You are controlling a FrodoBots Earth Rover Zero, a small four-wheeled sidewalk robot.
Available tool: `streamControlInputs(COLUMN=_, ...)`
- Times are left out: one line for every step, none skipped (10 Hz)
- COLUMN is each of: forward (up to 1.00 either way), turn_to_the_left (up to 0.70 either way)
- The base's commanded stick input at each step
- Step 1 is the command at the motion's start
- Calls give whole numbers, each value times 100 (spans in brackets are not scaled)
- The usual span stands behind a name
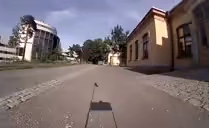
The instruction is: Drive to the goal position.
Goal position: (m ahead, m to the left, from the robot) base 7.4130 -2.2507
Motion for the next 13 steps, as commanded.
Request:
streamControlInputs(forward=45, turn_to_the_left=0)
streamControlInputs(forward=45, turn_to_the_left=0)
streamControlInputs(forward=45, turn_to_the_left=0)
streamControlInputs(forward=45, turn_to_the_left=0)
streamControlInputs(forward=45, turn_to_the_left=0)
streamControlInputs(forward=45, turn_to_the_left=0)
streamControlInputs(forward=45, turn_to_the_left=0)
streamControlInputs(forward=45, turn_to_the_left=0)
streamControlInputs(forward=45, turn_to_the_left=0)
streamControlInputs(forward=45, turn_to_the_left=0)
streamControlInputs(forward=45, turn_to_the_left=0)
streamControlInputs(forward=45, turn_to_the_left=0)
streamControlInputs(forward=45, turn_to_the_left=0)
